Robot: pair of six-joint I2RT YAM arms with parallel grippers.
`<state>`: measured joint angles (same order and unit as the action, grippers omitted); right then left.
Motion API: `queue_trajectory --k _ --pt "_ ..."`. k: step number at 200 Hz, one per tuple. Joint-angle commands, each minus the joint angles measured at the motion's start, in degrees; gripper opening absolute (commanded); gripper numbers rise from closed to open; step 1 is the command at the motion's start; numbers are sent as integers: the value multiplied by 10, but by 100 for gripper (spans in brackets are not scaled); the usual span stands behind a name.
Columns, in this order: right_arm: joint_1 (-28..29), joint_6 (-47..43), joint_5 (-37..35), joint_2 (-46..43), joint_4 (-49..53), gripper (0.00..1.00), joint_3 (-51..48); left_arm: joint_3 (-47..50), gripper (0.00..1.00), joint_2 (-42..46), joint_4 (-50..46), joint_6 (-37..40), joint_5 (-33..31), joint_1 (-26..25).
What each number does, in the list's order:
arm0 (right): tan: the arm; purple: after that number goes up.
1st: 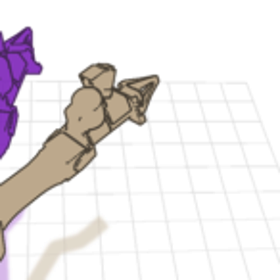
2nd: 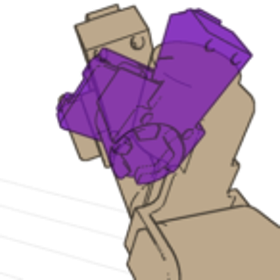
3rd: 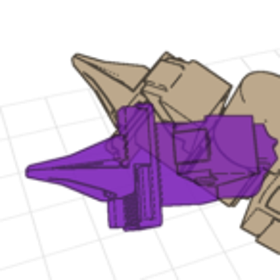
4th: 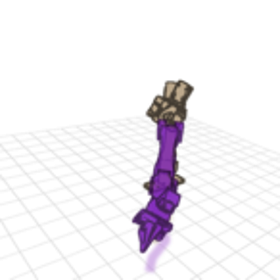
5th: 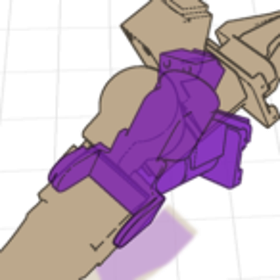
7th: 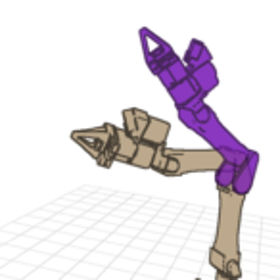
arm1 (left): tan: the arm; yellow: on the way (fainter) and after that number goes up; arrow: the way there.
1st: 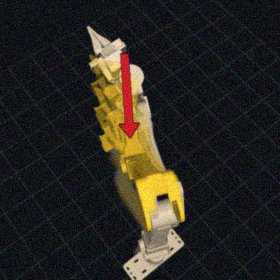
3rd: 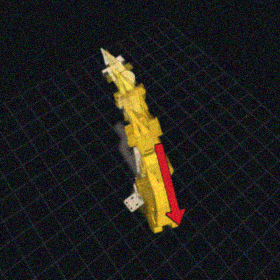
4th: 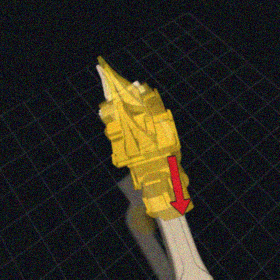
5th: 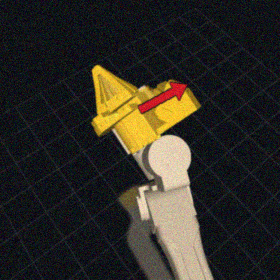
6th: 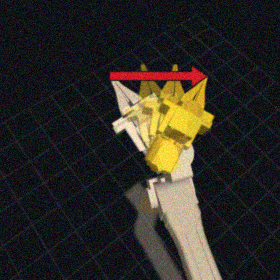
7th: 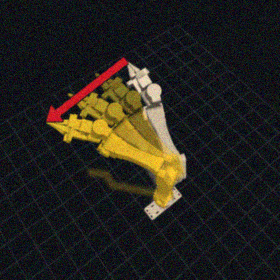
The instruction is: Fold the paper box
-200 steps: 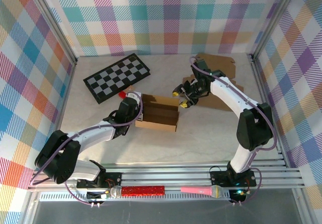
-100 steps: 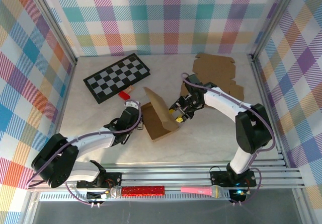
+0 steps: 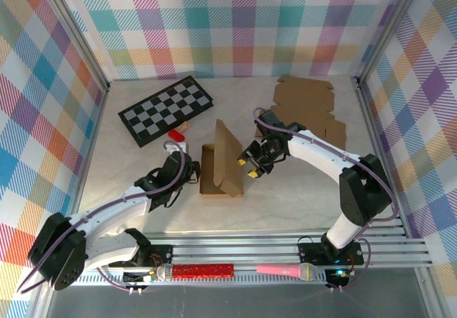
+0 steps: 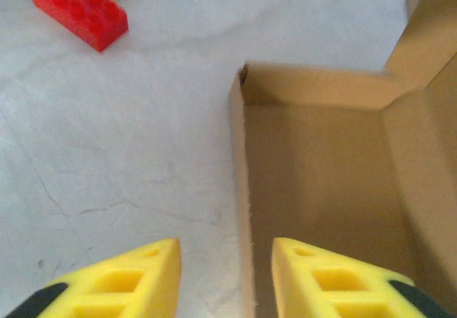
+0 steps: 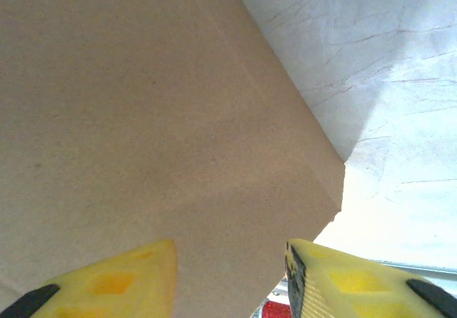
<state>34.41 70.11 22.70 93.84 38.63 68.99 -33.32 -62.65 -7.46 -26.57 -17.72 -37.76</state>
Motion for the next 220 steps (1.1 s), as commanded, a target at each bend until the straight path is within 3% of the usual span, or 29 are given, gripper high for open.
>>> queue_trajectory --k 1,35,50,74,99,132,171,220 --pt "-2 9 -24 -24 14 45 -3 -93 43 24 -121 -22 -19 1" --pt "-2 13 -28 -53 19 50 -16 -172 48 46 -188 -9 28 3" --pt "0 33 -18 -79 18 57 -37 -198 55 56 -226 -14 32 2" --pt "18 145 6 -139 -55 67 -114 -238 64 46 -240 20 52 4" --pt "64 275 -32 -187 -142 76 -172 -271 75 -11 -203 53 82 26" --pt "121 443 -97 -203 -278 82 -246 -356 76 -129 -177 19 177 90" --pt "129 468 -135 -200 -283 84 -257 -469 77 -252 -205 15 269 139" --pt "136 516 -137 -176 -356 86 -277 -439 72 -298 -94 -60 357 138"
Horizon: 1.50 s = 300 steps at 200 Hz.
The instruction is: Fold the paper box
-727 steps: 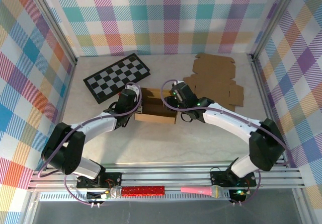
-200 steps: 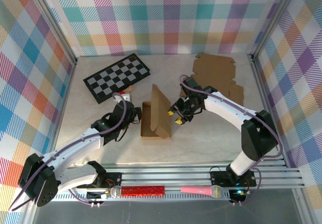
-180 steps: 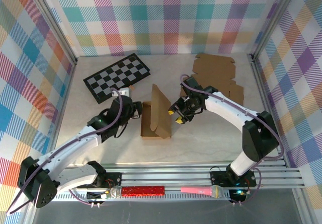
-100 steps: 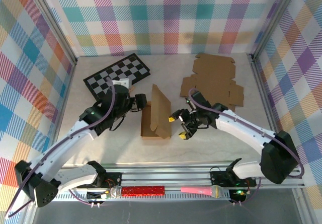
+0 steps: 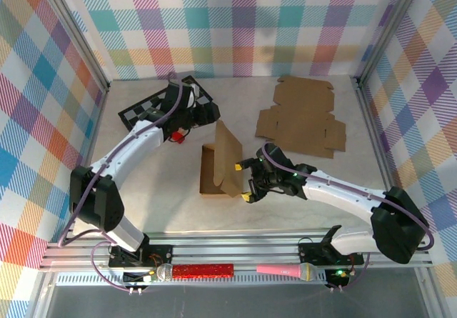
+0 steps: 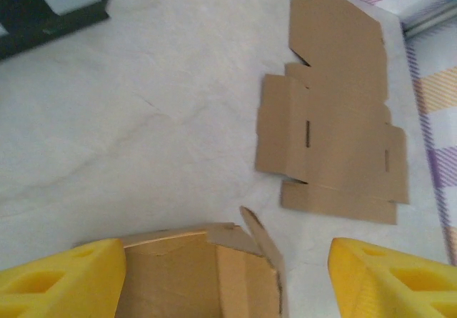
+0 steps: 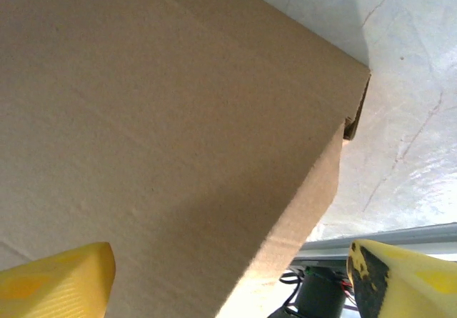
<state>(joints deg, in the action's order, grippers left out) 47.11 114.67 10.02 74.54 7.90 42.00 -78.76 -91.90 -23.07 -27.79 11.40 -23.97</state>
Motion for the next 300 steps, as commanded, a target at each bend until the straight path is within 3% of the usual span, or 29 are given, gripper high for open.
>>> queue_trajectory --k 1,91,178,203,246,300 --pt "9 72 -10 18 -50 86 -7 15 72 -6 64 -48 67 0" --pt "18 153 -49 53 -150 87 -27 50 36 -9 66 -52 68 -7" --pt "17 184 -80 48 -181 87 -36 74 29 28 45 -55 50 -14" --pt "18 194 -82 37 -179 87 -46 88 22 42 33 -65 38 -19" --pt "19 205 -39 15 -157 87 -50 116 13 76 21 -90 -8 -23" --pt "38 223 -42 13 -146 87 -24 117 8 89 15 -113 -21 -35"
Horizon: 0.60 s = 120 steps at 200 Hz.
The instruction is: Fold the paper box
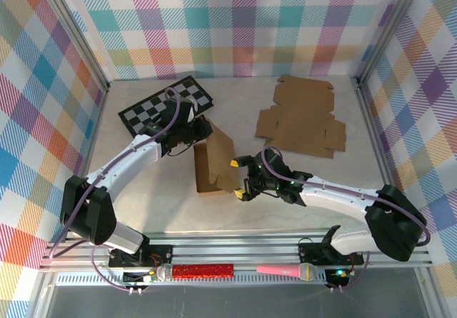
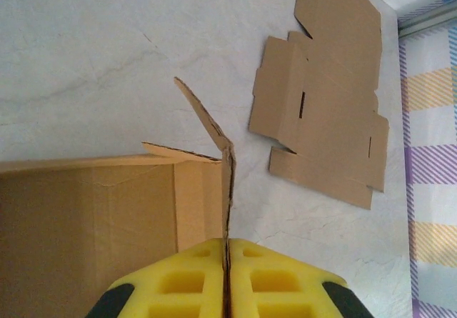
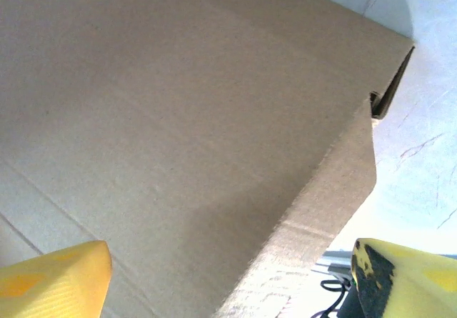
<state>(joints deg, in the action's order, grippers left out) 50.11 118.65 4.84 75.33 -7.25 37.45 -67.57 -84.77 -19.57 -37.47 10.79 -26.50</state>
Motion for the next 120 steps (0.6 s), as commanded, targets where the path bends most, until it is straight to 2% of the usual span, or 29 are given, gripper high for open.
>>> queue_trajectory --k 1,77,120 --pt "9 183 10 6 5 87 21 6 8 18 -21 -17 -15 -10" --pt "12 220 -7 58 -72 86 28 17 1 56 -62 -72 -55 -32" --pt "12 237 -20 72 -95 86 40 -2 0 68 -120 -111 -66 -36"
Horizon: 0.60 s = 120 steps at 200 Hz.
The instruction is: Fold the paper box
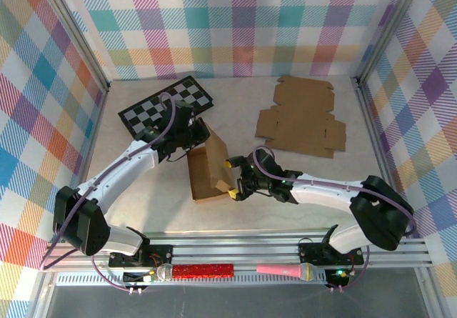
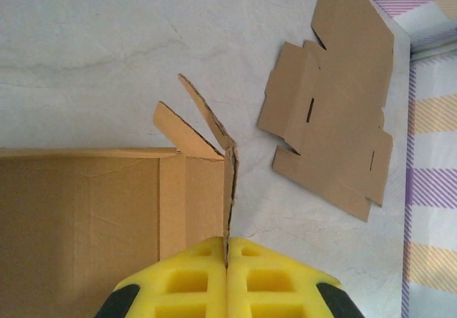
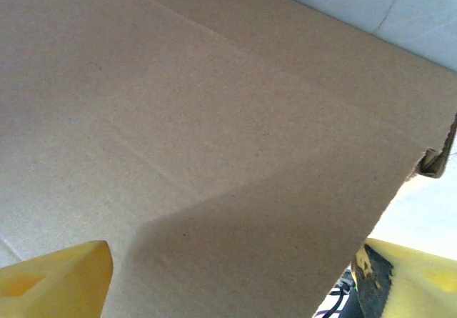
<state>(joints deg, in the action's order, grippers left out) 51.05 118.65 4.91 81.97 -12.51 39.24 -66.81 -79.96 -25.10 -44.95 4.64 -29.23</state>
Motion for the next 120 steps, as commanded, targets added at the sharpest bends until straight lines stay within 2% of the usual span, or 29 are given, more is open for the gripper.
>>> queue_trajectory --k 1,50,86,120 --pt "3 237 -21 5 -42 86 22 -10 0 21 -66 -37 -5 -8" --pt "2 243 -23 25 -56 75 27 17 0 40 -65 -56 -2 -9" --pt "1 215 -8 45 -44 68 26 36 1 51 -73 -59 -4 -8" --pt "-9 169 1 48 -13 59 27 59 10 68 -79 -66 5 -8"
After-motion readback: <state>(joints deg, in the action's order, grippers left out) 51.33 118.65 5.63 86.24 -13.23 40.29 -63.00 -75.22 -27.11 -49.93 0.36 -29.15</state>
